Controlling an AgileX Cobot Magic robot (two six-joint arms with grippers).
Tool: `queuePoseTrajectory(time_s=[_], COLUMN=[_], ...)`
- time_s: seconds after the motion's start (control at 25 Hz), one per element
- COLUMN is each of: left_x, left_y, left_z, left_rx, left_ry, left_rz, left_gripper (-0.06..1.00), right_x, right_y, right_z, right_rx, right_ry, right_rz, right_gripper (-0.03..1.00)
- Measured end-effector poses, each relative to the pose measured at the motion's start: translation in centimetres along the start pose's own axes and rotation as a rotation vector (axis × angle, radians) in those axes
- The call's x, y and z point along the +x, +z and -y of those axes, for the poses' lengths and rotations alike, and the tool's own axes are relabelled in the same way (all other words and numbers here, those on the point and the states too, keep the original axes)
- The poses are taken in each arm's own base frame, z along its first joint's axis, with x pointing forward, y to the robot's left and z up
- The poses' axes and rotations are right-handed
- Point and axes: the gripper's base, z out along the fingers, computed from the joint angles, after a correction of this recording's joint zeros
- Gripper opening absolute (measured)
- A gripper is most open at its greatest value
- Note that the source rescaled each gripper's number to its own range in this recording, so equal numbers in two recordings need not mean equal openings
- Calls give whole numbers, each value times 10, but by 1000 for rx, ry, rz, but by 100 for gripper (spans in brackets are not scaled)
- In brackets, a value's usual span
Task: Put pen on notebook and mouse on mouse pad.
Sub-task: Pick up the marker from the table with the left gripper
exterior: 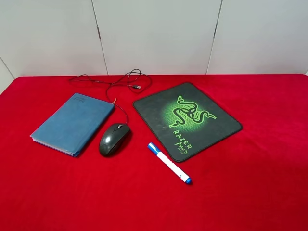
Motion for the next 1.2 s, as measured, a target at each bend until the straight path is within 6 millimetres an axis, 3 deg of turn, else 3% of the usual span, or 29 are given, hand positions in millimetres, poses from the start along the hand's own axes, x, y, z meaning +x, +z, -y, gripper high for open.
queuePoseTrajectory(time_s=[0.28,0.6,0.88,1.2], left_x=[-42,-79,-85,-71], left_y=[24,80,131,181], left_z=[0,17,54,95], left_rx=[69,155,148,94], left_ry=[-4,-6,-37,-109], left_rz=[-171,-379,-446,-537], left_gripper=[100,100,100,100], right_x=[0,0,0,0], right_y=[0,0,0,0], right_z=[0,0,0,0], right_rx=[0,0,0,0], right_ry=[0,0,0,0], right_rz=[0,0,0,0], right_gripper=[100,100,100,100])
